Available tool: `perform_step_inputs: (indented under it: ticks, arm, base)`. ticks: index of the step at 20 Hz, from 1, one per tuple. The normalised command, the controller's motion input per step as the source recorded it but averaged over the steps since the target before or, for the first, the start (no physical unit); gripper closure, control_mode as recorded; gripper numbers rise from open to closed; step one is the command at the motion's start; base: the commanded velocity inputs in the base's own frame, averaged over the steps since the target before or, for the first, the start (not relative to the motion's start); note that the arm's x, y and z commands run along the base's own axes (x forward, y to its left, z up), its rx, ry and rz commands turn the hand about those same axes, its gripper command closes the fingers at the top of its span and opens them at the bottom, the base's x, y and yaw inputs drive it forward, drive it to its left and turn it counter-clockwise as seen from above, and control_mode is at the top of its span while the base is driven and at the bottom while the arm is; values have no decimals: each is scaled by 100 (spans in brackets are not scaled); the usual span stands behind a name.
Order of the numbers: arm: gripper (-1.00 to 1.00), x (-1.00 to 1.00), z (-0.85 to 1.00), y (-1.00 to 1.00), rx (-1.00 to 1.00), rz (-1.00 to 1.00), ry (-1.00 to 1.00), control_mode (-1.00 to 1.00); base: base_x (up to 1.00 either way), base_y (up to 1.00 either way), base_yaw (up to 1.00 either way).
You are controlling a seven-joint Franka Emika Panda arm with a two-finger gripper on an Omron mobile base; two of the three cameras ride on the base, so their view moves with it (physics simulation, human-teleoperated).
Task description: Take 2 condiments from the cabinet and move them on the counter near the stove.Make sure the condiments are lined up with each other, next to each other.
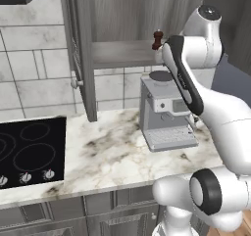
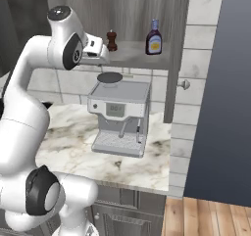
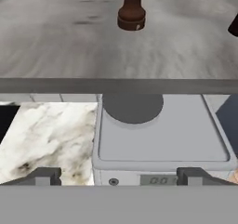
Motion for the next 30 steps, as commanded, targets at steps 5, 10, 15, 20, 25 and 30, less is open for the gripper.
perform_step_inputs:
  ticks: [5, 10, 15, 20, 25, 30]
  arm:
    - [-100, 39, 7, -4, 0, -2, -17, -100]
    - [-100, 28, 0, -5, 0, 0, -20, -100]
    - [-100, 27, 0, 0, 0, 0, -6, -100]
    - [-100, 37, 0, -1, 0, 0, 0, -100]
    - [-100, 44, 0, -4, 0, 0, 0, -100]
    - [-100, 40, 0, -4, 0, 0, 0, -100]
  base:
    - [0, 0, 0]
    - [0, 0, 0]
    - [0, 0, 0]
    - [0, 0, 0]
    - [0, 0, 0]
    - [0, 0, 0]
